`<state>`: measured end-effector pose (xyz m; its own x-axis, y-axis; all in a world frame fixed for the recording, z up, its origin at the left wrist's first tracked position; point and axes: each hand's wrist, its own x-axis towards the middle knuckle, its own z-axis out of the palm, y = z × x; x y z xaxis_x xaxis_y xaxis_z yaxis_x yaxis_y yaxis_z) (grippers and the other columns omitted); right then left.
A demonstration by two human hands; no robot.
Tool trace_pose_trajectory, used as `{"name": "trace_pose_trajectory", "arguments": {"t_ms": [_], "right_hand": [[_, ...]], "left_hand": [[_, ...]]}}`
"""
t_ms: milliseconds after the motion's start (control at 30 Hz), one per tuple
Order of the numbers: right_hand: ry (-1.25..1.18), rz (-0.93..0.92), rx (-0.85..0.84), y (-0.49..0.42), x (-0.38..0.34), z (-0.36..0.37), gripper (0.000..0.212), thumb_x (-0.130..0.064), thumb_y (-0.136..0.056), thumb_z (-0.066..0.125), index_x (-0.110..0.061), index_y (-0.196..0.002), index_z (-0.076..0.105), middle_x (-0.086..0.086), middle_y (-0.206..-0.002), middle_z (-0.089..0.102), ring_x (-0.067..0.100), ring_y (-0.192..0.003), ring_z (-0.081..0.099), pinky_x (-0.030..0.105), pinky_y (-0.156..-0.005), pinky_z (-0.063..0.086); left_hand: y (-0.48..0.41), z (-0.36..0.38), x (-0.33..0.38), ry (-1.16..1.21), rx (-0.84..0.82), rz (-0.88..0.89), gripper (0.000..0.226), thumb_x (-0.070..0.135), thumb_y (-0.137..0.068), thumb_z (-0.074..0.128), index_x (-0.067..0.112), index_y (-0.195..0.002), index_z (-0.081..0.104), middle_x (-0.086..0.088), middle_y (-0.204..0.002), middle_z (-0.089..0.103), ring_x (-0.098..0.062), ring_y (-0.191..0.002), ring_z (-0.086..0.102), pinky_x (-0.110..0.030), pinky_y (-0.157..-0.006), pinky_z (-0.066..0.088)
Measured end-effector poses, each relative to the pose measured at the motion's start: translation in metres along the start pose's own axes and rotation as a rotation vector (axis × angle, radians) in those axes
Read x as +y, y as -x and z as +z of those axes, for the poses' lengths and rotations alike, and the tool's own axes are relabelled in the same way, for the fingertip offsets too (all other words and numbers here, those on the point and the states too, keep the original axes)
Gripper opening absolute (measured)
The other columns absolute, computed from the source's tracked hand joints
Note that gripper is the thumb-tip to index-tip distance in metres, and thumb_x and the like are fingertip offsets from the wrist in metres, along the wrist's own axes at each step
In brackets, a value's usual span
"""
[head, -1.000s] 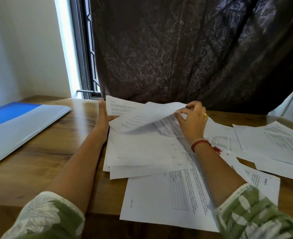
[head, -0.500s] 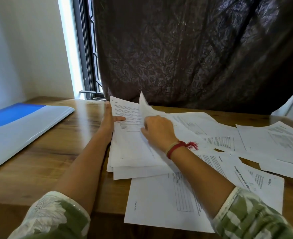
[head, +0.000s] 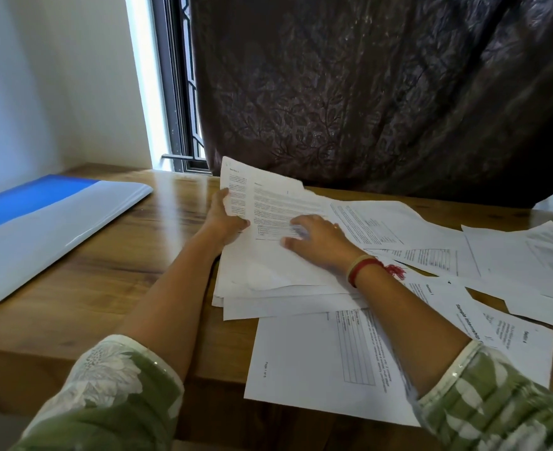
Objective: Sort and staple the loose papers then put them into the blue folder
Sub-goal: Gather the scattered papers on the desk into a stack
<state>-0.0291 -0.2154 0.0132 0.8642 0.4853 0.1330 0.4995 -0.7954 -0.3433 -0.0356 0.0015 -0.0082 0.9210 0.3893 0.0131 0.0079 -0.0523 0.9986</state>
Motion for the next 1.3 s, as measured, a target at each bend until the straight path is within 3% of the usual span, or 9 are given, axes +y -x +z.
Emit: {"name": "trace_pose_trajectory", "arguments": {"t_ms": [100,267,433,567,733,900,967,1033,1300], "right_hand": [[0.063,-0.124,-0.144,0.0,0.001,0.007,0.066,-0.057,-0.095,0.042,-0.022,-0.15,0.028,0.003,-0.157,0.027,0.026,-0.143,0.027,0.047,-0.117,0.022],[0.129,-0.211,-0.123,0.002,-0.007,0.017,0.065,-0.057,-0.098,0.032,-0.026,-0.153,0.016,-0.001,-0.161,0.014,0.022,-0.148,0.013,0.045,-0.12,0.012],[0.129,-0.194,-0.124,-0.002,-0.007,0.024,0.066,-0.06,-0.098,0.026,-0.028,-0.154,0.014,-0.003,-0.162,0.011,0.02,-0.148,0.011,0.046,-0.12,0.009],[0.107,-0.236,-0.114,-0.005,-0.016,0.034,0.066,-0.062,-0.097,0.027,-0.029,-0.153,0.018,-0.003,-0.162,0.014,0.019,-0.148,0.012,0.047,-0.12,0.009],[-0.061,-0.228,-0.001,-0.007,-0.024,0.03,0.058,-0.055,-0.098,0.037,-0.024,-0.148,0.033,0.0,-0.155,0.032,0.022,-0.142,0.03,0.043,-0.117,0.023],[-0.016,0.116,0.352,-0.012,0.019,-0.026,0.038,-0.025,-0.097,0.052,-0.019,-0.134,0.051,0.007,-0.139,0.051,0.028,-0.126,0.049,0.042,-0.11,0.034],[0.146,0.331,0.241,-0.006,0.047,-0.047,0.041,-0.021,-0.095,0.056,-0.024,-0.135,0.051,0.007,-0.143,0.046,0.029,-0.132,0.042,0.048,-0.114,0.027],[0.159,0.464,0.045,0.003,0.072,-0.06,0.048,-0.022,-0.092,0.06,-0.028,-0.138,0.046,0.007,-0.149,0.037,0.032,-0.138,0.033,0.055,-0.115,0.021],[-0.195,0.281,-0.23,0.012,0.107,-0.055,0.087,-0.052,-0.064,0.08,-0.042,-0.14,0.038,-0.008,-0.156,0.024,0.024,-0.14,0.026,0.049,-0.111,0.027]], "left_hand": [[-0.001,-0.001,0.001,-0.031,-0.004,0.012,0.102,-0.013,-0.078,0.067,0.031,-0.151,0.012,-0.005,-0.137,0.051,-0.029,-0.125,0.05,-0.057,-0.098,0.047],[0.014,0.001,0.011,-0.071,-0.013,0.013,0.049,-0.005,-0.088,0.06,0.01,-0.134,0.047,-0.01,-0.124,0.063,-0.026,-0.108,0.063,-0.045,-0.088,0.056],[0.013,0.007,0.012,-0.034,-0.015,0.002,0.029,0.004,-0.097,0.048,0.009,-0.126,0.051,-0.004,-0.108,0.065,-0.019,-0.091,0.065,-0.032,-0.069,0.055],[0.013,0.006,0.01,-0.113,-0.09,0.052,0.037,0.018,-0.091,0.065,0.011,-0.126,0.053,-0.002,-0.113,0.067,-0.021,-0.103,0.065,-0.039,-0.083,0.056],[0.015,0.004,0.011,-0.294,-0.084,0.128,0.027,0.004,-0.089,0.065,0.015,-0.114,0.061,0.003,-0.103,0.066,-0.016,-0.1,0.062,-0.022,-0.071,0.049],[0.019,-0.016,0.018,-0.089,-0.024,0.043,0.047,-0.019,-0.088,0.05,-0.003,-0.131,0.051,-0.011,-0.117,0.058,-0.028,-0.111,0.057,-0.021,-0.072,0.052],[0.023,-0.02,0.02,-0.086,-0.004,0.022,0.046,-0.018,-0.089,0.05,-0.002,-0.132,0.05,-0.013,-0.116,0.057,-0.024,-0.104,0.055,-0.015,-0.059,0.049],[0.023,-0.022,0.021,-0.057,-0.021,0.017,0.048,-0.018,-0.089,0.051,-0.002,-0.134,0.049,-0.014,-0.12,0.058,-0.025,-0.107,0.056,-0.019,-0.067,0.049],[0.026,-0.019,0.023,-0.022,0.003,0.023,0.047,-0.017,-0.091,0.049,0.0,-0.135,0.048,-0.016,-0.125,0.057,-0.028,-0.116,0.055,-0.025,-0.088,0.043]]}}
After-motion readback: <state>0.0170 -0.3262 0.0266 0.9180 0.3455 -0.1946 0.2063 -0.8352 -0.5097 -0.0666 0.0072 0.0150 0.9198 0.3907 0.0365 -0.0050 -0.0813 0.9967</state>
